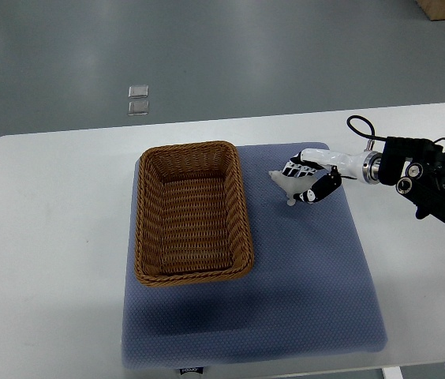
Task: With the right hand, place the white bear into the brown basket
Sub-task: 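Close the right hand fingers around the white polar bear, then lift the bear and carry it over the wicker basket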
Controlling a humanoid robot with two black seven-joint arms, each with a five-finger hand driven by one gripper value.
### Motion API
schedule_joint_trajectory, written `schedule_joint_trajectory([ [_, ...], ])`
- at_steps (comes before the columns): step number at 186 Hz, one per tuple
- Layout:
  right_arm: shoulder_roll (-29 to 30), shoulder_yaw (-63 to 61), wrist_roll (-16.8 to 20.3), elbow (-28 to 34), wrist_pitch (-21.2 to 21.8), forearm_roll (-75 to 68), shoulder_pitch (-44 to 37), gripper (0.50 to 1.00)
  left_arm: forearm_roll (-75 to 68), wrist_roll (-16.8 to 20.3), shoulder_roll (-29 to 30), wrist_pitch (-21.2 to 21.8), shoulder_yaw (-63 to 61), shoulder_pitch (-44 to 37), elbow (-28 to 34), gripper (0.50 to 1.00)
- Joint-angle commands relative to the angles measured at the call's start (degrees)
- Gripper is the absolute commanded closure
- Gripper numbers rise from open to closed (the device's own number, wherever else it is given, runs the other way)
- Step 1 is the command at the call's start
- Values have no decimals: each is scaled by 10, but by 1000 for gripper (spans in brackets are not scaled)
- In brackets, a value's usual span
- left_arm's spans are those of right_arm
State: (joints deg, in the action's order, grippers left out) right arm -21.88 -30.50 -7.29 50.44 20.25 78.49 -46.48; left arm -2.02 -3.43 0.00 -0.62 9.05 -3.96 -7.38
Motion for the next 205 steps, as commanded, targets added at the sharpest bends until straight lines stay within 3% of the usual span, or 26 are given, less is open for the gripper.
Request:
schedule_joint_trajectory([
  [1, 0, -1, 0, 1, 1, 0, 0, 955, 0, 0, 0, 0, 0, 0, 0, 500],
  [13, 0, -2, -1, 2, 0, -1, -1, 1000, 0, 0, 0, 0, 0, 0, 0, 500],
  [109, 6, -4, -83, 24, -1, -4, -62, 1000, 0, 0, 0, 0, 0, 0, 0, 500],
  [161, 70, 0, -86, 24, -6, 0, -100, 1000, 0, 0, 0, 0, 0, 0, 0, 500],
  [205, 130, 67, -91, 5, -64, 14, -101, 1000, 0, 0, 0, 0, 0, 0, 0, 500],
])
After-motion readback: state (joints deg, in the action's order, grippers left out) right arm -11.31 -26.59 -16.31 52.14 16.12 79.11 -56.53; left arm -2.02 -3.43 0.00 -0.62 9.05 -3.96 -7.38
